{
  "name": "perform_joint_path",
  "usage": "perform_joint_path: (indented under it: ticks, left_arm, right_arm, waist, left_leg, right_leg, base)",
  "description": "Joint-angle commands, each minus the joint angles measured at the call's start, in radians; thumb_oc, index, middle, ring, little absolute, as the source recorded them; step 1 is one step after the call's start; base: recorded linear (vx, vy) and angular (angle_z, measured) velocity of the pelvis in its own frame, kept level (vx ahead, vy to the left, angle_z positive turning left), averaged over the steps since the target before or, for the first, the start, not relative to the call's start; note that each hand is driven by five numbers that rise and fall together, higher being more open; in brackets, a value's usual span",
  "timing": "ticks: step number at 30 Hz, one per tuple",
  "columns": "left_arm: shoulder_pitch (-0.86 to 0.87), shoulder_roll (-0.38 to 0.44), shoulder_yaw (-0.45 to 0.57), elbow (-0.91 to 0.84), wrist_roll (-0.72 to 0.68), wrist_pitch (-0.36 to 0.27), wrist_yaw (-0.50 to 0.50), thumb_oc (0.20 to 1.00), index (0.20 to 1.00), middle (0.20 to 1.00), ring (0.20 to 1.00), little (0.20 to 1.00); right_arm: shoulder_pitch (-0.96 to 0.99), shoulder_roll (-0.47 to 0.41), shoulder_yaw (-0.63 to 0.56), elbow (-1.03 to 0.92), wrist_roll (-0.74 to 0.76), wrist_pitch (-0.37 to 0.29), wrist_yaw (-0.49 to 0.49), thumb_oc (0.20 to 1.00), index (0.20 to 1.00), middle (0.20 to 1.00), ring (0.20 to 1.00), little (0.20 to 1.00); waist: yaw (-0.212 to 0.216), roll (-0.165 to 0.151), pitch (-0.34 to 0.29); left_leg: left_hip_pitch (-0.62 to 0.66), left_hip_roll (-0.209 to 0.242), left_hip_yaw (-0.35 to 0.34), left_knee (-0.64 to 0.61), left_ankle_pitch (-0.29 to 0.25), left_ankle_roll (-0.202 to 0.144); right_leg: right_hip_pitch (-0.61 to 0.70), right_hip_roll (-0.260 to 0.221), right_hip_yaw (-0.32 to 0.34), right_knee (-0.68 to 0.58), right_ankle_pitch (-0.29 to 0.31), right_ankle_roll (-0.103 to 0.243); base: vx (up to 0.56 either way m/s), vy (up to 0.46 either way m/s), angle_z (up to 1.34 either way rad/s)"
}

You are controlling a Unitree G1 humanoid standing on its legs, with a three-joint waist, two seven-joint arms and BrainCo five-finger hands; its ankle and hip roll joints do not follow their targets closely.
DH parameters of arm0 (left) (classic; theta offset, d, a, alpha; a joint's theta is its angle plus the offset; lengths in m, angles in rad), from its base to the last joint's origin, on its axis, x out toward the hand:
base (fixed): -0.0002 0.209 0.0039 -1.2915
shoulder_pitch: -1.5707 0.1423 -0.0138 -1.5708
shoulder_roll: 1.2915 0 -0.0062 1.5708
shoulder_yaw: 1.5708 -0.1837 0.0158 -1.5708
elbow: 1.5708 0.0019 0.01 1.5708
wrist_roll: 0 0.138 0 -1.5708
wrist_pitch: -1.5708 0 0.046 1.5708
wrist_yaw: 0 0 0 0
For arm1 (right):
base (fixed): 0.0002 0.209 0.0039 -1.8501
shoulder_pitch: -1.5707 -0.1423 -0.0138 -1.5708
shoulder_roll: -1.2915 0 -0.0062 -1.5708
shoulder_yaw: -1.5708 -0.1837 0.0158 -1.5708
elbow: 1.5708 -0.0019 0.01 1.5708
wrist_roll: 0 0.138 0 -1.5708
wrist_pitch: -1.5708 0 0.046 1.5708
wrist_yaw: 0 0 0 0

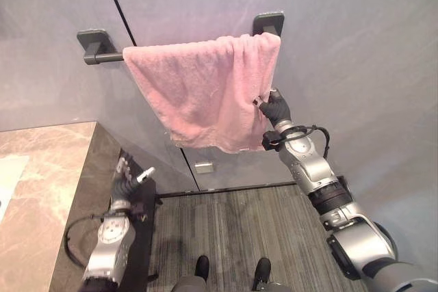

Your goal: Put brush and paste in cup on sink, flatten towel.

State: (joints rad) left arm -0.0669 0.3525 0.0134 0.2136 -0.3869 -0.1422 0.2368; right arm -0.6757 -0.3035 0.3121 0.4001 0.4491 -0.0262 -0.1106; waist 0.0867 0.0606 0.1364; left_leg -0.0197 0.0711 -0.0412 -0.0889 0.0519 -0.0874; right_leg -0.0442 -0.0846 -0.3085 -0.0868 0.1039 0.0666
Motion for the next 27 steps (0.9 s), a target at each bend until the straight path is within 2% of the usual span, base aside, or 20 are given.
perform_joint_path:
  ticks: [1, 6, 11, 27]
  left_arm:
    - [-0.049, 0.121, 0.025, -0.003, 0.005, -0.072, 0.051, 1.0, 1.0, 1.0, 1.0, 1.0]
    - [-0.179, 0.173, 0.008, 0.081, -0.003, -0.064, 0.073, 1.0, 1.0, 1.0, 1.0, 1.0]
    - [-0.244, 0.198, -0.015, 0.112, -0.008, -0.065, 0.079, 1.0, 1.0, 1.0, 1.0, 1.0]
    - [-0.268, 0.177, -0.074, 0.091, -0.056, -0.063, 0.016, 1.0, 1.0, 1.0, 1.0, 1.0]
  right_arm:
    - [-0.056, 0.036, 0.007, -0.049, -0.035, -0.038, -0.006, 0.2, 0.2, 0.2, 0.2, 0.2]
    - [-0.087, 0.041, 0.032, -0.051, -0.021, -0.034, 0.001, 0.2, 0.2, 0.2, 0.2, 0.2]
    - [-0.108, 0.035, 0.041, -0.051, -0.008, -0.042, -0.002, 0.2, 0.2, 0.2, 0.2, 0.2]
    - [-0.13, 0.047, 0.038, -0.024, 0.01, -0.043, 0.005, 0.2, 0.2, 0.2, 0.2, 0.2]
  waist:
    - [-0.019, -0.078, 0.015]
    - [-0.051, -0.076, 0.015]
    - [-0.063, -0.076, 0.026]
    - [-0.08, -0.07, 0.033]
  left_leg:
    - [-0.003, 0.001, 0.053, 0.078, -0.15, -0.006]
    - [-0.003, 0.005, 0.074, 0.076, -0.149, -0.008]
    - [-0.027, 0.004, 0.078, 0.083, -0.146, -0.008]
    - [-0.059, 0.001, 0.093, 0.1, -0.146, -0.006]
  right_leg:
    - [0.038, -0.129, 0.03, 0.052, -0.159, 0.109]
    - [0.019, -0.128, 0.052, 0.054, -0.156, 0.112]
    - [-0.019, -0.128, 0.07, 0.064, -0.15, 0.114]
    - [-0.058, -0.132, 0.092, 0.077, -0.145, 0.113]
  base:
    - [0.0, 0.0, 0.0]
    - [0.01, 0.016, -0.16]
    - [-0.04, 0.014, -0.16]
    - [-0.01, 0.001, -0.04]
